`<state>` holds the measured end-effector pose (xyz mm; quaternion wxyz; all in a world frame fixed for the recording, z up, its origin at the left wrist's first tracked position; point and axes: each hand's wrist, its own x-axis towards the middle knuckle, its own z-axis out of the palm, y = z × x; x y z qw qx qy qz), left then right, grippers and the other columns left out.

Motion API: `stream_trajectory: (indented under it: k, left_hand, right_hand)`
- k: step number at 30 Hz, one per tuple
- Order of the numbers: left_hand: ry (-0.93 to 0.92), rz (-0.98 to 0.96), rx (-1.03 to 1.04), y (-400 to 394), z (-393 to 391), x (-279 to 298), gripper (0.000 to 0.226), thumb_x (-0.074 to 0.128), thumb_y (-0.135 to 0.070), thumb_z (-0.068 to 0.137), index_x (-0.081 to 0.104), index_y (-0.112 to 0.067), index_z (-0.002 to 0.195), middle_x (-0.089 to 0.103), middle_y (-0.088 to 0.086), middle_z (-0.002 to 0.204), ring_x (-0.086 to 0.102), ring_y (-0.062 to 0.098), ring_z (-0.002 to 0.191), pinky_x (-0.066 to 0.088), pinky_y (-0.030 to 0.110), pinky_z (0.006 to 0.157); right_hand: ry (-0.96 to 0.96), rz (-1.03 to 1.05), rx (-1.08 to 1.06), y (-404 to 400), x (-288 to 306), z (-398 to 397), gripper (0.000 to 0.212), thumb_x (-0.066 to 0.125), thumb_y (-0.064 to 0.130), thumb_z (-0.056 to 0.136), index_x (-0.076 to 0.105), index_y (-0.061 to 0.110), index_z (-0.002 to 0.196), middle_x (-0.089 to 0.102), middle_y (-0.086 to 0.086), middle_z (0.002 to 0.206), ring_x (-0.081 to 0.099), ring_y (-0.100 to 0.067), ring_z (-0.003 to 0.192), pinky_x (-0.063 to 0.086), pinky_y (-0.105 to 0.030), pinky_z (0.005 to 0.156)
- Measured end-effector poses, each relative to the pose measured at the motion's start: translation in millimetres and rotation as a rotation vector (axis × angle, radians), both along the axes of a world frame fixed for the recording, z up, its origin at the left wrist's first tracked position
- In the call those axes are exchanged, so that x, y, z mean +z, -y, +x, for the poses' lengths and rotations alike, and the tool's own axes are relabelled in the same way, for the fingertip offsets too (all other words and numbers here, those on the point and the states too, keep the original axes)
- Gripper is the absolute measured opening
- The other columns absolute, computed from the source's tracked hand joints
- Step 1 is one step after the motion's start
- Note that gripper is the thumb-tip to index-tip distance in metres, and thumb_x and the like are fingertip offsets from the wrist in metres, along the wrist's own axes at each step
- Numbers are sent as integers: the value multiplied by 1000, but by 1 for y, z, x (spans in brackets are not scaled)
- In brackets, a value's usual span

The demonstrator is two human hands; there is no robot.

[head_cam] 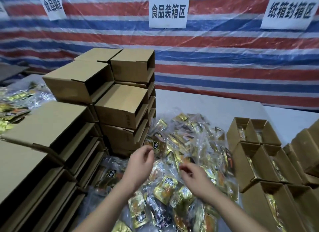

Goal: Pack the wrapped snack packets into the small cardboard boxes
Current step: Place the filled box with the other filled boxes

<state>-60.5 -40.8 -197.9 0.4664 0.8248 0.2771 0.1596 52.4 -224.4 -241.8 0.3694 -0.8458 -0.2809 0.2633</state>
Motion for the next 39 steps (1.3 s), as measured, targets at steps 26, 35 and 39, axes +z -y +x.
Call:
stream_trajectory:
  k: [26, 35, 39]
  left_hand:
    - [-420, 946, 450, -209, 24, 219, 35, 53, -5, 91, 62, -17, 122, 59, 11, 92, 55, 28, 81, 51, 41, 65]
    - [17, 680, -2, -99, 37, 264, 30, 53, -14, 98, 66, -27, 122, 56, -10, 97, 54, 10, 91, 44, 27, 76]
    - [43, 511, -178, -66, 58, 233, 25, 54, -14, 98, 71, -29, 110, 61, -20, 87, 57, -2, 83, 50, 28, 78]
  right_hand:
    - [591, 204, 268, -219, 227, 75, 77, 56, 31, 97, 12, 16, 158, 17, -6, 164, 17, -24, 151, 20, -44, 122]
    - [872, 71, 263, -148, 314, 93, 38, 60, 30, 84, 65, 21, 121, 65, -6, 123, 57, -25, 118, 47, -37, 94]
    - [915, -156, 244, -82, 293, 92, 23, 59, 37, 87, 55, 27, 67, 57, 4, 71, 56, -19, 72, 37, -29, 57]
